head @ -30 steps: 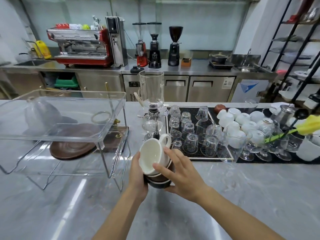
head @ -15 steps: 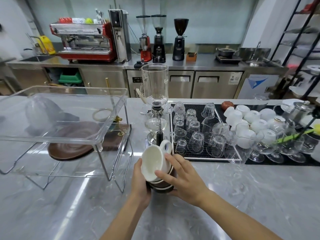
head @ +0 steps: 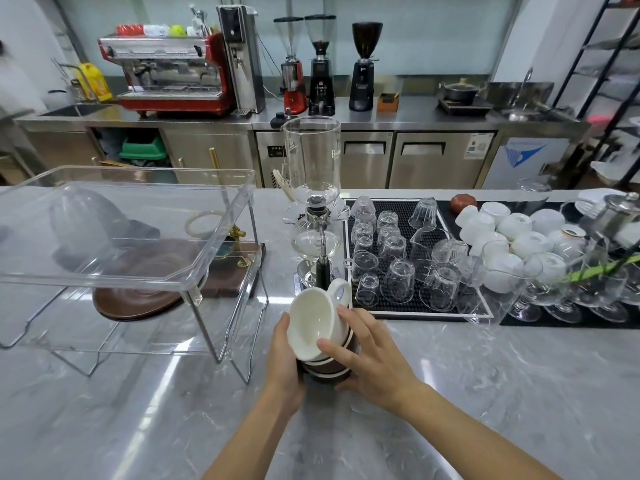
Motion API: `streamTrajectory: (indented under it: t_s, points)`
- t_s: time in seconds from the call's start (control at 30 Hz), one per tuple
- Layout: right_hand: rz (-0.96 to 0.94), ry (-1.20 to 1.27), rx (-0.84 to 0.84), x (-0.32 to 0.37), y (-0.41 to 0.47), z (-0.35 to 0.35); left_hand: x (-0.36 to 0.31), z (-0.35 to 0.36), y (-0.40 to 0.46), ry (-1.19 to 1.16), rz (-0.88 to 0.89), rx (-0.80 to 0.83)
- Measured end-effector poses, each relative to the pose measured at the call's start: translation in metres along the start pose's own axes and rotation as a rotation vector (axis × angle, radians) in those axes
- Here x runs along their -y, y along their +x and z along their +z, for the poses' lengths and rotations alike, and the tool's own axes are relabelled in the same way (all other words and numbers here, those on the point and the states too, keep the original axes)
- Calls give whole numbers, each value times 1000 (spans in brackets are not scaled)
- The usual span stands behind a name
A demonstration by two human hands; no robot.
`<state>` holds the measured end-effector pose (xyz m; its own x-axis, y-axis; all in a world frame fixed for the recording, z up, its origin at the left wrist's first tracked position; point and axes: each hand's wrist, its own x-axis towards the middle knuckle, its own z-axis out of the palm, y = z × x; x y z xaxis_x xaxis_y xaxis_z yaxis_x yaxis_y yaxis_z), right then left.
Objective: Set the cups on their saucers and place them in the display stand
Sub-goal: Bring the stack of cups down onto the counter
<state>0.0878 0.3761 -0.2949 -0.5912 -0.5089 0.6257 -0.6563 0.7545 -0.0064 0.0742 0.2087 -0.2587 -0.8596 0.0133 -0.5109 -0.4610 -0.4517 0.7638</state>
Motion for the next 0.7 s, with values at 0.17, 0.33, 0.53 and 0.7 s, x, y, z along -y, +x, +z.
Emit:
streamTrajectory:
  t_s: [0.17,0.33,0.53,0.7]
  points:
    - [30,43,4,2,-1,4,1,-1,3,19,-5,-1]
    - [100,61,-58,9,-3,8,-2,-4,0,53,9,30]
    - [238,63,-62,24,-5,-1,-4,-7,-7,83,25,8]
    - [327,132,-53,42,-8,-9,-2,-17,-20,102,50,13]
